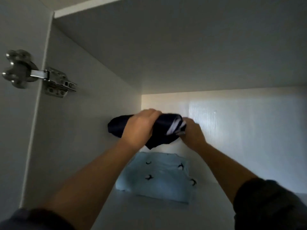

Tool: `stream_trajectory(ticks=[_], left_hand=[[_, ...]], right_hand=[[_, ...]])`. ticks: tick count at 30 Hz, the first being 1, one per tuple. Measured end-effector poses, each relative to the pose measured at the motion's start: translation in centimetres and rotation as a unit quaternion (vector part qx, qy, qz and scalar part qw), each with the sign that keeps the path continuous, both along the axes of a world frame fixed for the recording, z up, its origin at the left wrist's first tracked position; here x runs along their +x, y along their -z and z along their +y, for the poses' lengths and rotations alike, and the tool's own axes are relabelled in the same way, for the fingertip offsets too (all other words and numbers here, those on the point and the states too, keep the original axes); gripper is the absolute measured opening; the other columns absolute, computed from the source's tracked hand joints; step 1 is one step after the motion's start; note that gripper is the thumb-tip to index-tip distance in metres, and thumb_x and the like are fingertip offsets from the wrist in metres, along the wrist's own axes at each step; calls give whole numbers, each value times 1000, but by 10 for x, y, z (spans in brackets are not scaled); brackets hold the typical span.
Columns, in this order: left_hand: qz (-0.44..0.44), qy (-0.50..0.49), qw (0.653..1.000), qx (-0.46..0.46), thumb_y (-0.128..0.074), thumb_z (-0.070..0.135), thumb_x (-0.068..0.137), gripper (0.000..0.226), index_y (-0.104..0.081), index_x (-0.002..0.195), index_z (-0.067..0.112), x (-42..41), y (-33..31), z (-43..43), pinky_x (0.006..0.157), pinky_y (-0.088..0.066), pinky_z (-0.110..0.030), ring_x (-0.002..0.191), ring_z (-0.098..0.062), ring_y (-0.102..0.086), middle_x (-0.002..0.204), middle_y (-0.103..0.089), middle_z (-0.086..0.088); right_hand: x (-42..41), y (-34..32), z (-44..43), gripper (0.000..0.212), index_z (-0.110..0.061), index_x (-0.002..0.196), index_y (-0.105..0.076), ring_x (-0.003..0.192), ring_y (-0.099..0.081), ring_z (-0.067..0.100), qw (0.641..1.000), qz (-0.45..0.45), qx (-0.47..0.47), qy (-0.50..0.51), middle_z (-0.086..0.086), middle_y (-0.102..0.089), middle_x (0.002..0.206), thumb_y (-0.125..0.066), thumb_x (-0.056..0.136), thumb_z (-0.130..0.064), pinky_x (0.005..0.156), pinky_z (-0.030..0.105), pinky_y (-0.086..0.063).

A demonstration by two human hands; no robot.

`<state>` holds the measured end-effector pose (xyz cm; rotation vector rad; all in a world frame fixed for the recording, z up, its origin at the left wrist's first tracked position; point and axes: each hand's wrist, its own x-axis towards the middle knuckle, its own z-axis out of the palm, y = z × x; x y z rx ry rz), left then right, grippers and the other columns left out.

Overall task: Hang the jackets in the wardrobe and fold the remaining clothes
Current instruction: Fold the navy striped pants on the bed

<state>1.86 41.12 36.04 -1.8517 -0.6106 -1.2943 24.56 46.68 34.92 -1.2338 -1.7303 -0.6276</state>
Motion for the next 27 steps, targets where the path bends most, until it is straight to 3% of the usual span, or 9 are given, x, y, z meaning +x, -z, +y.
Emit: stream_trajectory(ticks=[2,5,7,10,13,17,20,23,27], left_hand=[[109,-52,989,-90,-69,0,72,54,-59,124,6,11,49,32,96,-47,-36,110,-28,-62,121,-63,-17],[271,-184,884,-333,-52,25,92,69,-17,151,21,17,123,76,117,-11,-38,144,-21,-20,158,-19,-5],[269,-169,877,-360,-50,32,93,72,-9,152,25,14,148,90,118,-11,-38,146,-19,-15,160,-11,-1],[275,-153,900,-303,-51,33,91,73,-13,152,26,-2,150,95,117,-17,-35,144,-20,-21,159,-16,0],[231,-132,931,-249,-61,22,83,59,-43,140,20,-14,140,91,100,-44,-34,123,-24,-52,139,-51,-6],[101,-57,935,-335,-57,12,84,35,-58,119,18,-16,110,87,82,-50,-38,103,-26,-60,115,-64,-5],[72,-43,948,-306,-56,13,86,30,-58,116,18,-11,101,89,78,-50,-36,97,-27,-61,109,-66,-6],[79,-45,962,-258,-60,21,85,31,-58,117,20,-7,111,91,72,-49,-34,96,-27,-63,108,-66,-4],[70,-142,930,-331,-61,26,85,54,-46,136,24,-18,133,91,83,-49,-36,109,-29,-59,125,-60,-5]], right_hand=[[13,50,39,51,-17,141,-44,130,-44,26,987,-102,-84,94,8,-46,142,-54,91,-19,103,38,-37],[31,114,76,57,-35,151,-19,141,-28,22,941,-186,-253,127,3,-27,155,-41,99,-31,111,37,-30],[36,129,82,56,-32,153,-16,141,-28,27,944,-124,-298,74,9,-23,157,-39,101,-27,114,40,-28],[30,113,76,49,-13,146,-36,125,-47,31,962,-5,-270,32,16,-44,142,-43,97,-14,103,36,-39],[13,96,60,24,-1,111,-54,85,-55,25,933,178,-312,6,13,-58,100,-48,94,-18,74,32,-46],[8,90,35,88,8,133,-43,85,-64,33,652,452,-589,-153,25,-59,119,-53,86,-65,54,32,-57],[8,90,24,99,6,137,-41,88,-67,43,536,533,-598,-267,33,-58,119,-73,68,-57,64,49,-59],[-18,92,27,69,2,130,-51,99,-64,37,537,552,-555,-315,26,-59,126,-75,79,-36,74,46,-56],[-39,74,30,33,2,120,-56,92,-61,27,632,587,-442,-247,16,-59,122,-60,93,-17,76,30,-56]])
